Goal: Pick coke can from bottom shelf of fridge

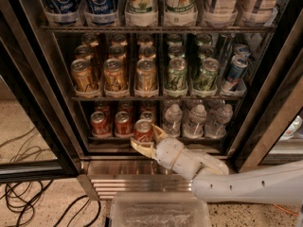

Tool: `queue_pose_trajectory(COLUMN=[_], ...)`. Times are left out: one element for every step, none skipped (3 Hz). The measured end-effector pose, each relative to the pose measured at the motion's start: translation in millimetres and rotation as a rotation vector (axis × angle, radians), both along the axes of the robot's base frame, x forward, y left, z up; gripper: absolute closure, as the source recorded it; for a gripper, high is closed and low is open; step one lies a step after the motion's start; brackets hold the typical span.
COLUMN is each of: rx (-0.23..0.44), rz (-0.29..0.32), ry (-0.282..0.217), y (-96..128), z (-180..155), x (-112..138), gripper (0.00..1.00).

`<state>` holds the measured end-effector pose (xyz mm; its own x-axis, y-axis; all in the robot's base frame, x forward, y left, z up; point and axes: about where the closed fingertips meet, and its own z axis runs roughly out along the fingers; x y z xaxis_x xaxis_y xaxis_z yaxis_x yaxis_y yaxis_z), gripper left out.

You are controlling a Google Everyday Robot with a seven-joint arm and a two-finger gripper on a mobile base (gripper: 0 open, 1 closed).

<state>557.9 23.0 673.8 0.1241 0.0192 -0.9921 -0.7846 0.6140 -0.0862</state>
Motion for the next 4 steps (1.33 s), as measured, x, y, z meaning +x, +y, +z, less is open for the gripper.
queue_pose_trajectory(rx=[0.012,0.044,0.057,0.054], rz=[0.103,0.240,0.422,0.599], ry=[-0.005,-0.001,0.047,0.165], y=[-10,-18,-15,-10], z=[12,19,20,15], x=[-9,-15,-35,-62], gripper=[1.00,1.00,1.00,1.00])
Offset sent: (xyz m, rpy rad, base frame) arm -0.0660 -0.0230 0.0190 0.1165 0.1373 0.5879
